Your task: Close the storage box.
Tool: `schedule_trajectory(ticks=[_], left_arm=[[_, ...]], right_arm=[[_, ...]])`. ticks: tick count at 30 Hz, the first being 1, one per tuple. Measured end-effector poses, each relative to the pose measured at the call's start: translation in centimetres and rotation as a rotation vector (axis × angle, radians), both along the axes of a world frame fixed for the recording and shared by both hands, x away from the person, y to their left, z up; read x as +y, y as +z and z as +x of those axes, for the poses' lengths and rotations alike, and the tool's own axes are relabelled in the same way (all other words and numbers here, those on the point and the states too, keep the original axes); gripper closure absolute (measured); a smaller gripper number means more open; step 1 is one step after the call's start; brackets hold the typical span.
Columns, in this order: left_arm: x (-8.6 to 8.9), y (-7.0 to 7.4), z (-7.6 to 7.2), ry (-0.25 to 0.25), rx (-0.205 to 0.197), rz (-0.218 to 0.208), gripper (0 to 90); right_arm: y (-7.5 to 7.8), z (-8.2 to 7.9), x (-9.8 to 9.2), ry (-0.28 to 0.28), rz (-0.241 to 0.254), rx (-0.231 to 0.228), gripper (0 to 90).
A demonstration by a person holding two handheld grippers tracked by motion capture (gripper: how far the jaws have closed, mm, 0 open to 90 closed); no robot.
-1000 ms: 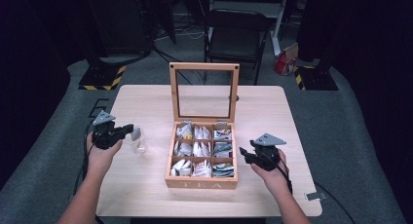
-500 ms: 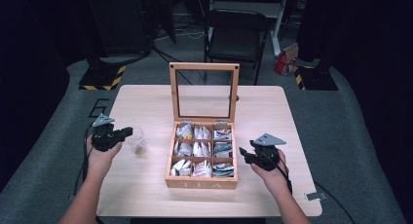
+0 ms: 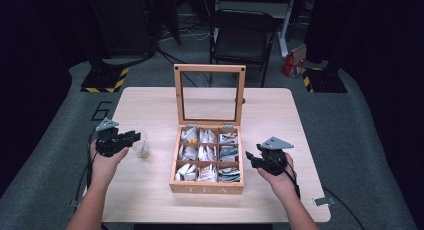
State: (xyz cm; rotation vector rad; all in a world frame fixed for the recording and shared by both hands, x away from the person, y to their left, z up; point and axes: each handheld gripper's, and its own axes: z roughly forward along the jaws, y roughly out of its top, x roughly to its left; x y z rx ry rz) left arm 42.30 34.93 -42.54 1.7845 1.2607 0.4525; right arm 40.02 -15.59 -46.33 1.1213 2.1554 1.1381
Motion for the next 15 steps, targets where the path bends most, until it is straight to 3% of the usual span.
schedule_trajectory(ticks=[4, 10, 15], left_arm=[[-0.7, 0.6, -0.4, -0.019, -0.002, -0.039, 59.1], [-1.9, 2.4, -1.3, -0.060, -0.046, -0.022, 52.7], [-2.8, 3.0, -1.8, -0.096, -0.065, -0.008, 52.2]], right_arm=[[0.3, -0.1, 0.1, 0.004, 0.001, 0.008, 43.6], [1.2, 0.1, 0.6, 0.025, 0.013, 0.001, 41.5], [2.1, 0.4, 1.0, 0.046, 0.017, 0.008, 38.6]])
